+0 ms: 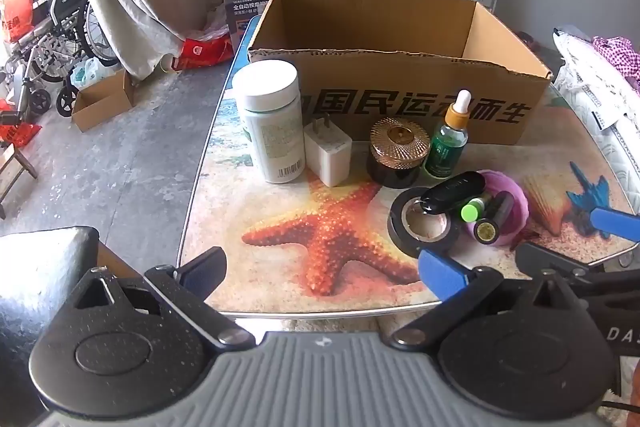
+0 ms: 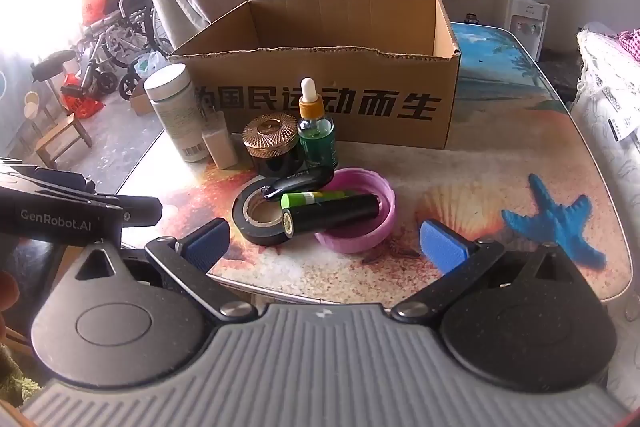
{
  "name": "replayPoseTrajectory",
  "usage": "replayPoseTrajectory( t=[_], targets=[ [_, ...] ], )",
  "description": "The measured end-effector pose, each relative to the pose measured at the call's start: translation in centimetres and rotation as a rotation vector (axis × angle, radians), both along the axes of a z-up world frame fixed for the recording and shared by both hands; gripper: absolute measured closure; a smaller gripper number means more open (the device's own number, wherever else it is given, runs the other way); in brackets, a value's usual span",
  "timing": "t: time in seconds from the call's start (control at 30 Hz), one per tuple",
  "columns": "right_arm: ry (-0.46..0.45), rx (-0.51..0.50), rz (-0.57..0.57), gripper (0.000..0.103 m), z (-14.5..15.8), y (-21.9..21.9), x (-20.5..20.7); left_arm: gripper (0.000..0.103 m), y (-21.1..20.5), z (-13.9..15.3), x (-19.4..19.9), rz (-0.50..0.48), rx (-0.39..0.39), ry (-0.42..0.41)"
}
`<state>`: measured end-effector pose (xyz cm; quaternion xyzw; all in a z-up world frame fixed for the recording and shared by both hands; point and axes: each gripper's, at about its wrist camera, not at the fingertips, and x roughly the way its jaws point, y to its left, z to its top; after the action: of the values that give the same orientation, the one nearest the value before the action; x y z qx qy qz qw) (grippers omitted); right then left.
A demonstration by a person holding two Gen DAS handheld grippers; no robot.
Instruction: Organize rigid objects
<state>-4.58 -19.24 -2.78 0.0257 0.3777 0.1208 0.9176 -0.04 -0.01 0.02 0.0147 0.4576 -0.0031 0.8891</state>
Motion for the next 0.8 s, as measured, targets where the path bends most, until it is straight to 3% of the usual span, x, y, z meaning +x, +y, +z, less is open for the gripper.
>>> replayPoseTrajectory(
  t=[0.8],
  targets=[
    [-0.014, 0.002, -0.011, 0.001, 0.6, -0.1, 0.1, 0.0, -0.2, -0.5, 0.5, 0.002, 0.039, 0.009]
  ],
)
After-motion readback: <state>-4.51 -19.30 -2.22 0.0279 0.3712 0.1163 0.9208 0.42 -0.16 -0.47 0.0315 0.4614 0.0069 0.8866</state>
